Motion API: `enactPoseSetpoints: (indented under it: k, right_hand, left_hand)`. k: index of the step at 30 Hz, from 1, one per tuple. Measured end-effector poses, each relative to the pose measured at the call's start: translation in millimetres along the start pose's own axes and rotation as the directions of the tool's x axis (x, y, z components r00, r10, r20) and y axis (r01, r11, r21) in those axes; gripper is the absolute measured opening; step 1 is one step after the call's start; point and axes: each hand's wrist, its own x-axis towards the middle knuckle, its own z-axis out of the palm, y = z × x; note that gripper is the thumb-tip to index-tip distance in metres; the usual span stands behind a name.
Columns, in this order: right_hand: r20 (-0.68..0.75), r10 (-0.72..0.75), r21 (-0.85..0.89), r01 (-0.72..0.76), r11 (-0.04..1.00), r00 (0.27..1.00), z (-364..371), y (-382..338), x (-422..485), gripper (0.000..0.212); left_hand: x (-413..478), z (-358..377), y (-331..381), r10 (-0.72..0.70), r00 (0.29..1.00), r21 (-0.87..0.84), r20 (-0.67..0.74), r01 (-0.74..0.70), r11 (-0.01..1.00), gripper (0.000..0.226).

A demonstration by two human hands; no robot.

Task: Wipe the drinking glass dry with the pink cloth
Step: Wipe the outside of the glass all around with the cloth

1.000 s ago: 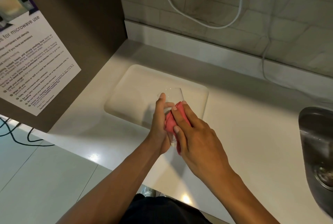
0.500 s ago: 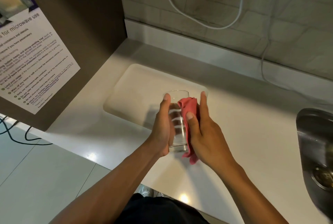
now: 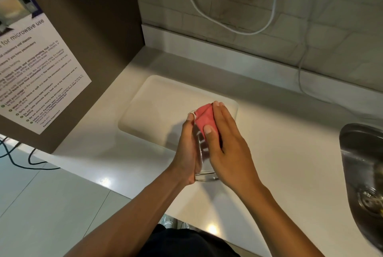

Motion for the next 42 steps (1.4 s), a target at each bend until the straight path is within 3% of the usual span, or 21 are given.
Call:
enactPoseSetpoints:
  k: [4,6,9,12,17,21,23,26,31,35,40,42]
  right_hand:
    - [0.071,0.085,0.073,-0.09,0.993,0.994,-5,10,-14,0.059]
    - [0.041,0.108,0.06,-0.111,0.992,0.993,-9,10,0,0.058]
    - [0.017,0.029,-0.053,-0.028,0.998,0.999,-8,-3,2,0.059]
    - [0.09,-0.035,-0.146,0.048,0.988,0.995,-1,0,-16,0.059]
    - [0.042,0.089,-0.063,-0.087,0.994,0.995,-8,-4,12,0.057]
    - [0.142,-0.053,-0.25,0.088,0.964,0.988,-6,-12,-12,0.06]
    - [0.145,-0.022,-0.219,0.054,0.974,0.989,-9,-4,-13,0.058]
    - [0.085,0.121,-0.095,-0.113,0.989,0.989,-13,-1,8,0.057]
    - [0.175,-0.015,-0.219,0.054,0.974,0.985,-3,-4,-20,0.059]
    - [0.126,0.124,-0.083,-0.114,0.99,0.984,-6,3,-6,0.058]
    - [0.187,-0.028,-0.219,0.07,0.973,0.982,-1,-1,-29,0.056]
    - [0.199,0.02,-0.176,0.016,0.984,0.98,-3,4,-26,0.056]
  left_hand:
    - [0,-5,3,-0.001,1.0,0.033,0.005,0.0,0.999,0.068]
    - [-2,-2,-1,-0.018,0.999,0.057,0.05,0.015,0.998,0.069]
    - [0,-1,0,-0.007,1.0,0.053,0.012,0.006,0.999,0.068]
    - [4,-6,4,-0.001,1.0,0.018,-0.025,0.001,1.0,0.063]
    - [4,-2,-2,-0.058,0.998,0.041,-0.004,0.058,0.997,0.068]
    - [5,-5,12,-0.046,0.998,-0.1,0.051,0.051,0.994,0.073]
    - [3,-7,8,-0.049,0.999,-0.03,0.009,0.05,0.998,0.076]
    - [0,-5,-5,-0.071,0.997,0.062,-0.029,0.073,0.995,0.074]
    - [4,-12,10,-0.037,0.999,0.012,-0.034,0.038,0.999,0.083]
    - [6,-12,1,-0.058,0.994,0.061,-0.088,0.063,0.996,0.075]
    - [13,-16,17,-0.087,0.99,-0.021,-0.115,0.085,0.996,0.084]
    - [15,-17,15,-0.102,0.985,0.008,-0.14,0.104,0.995,0.086]
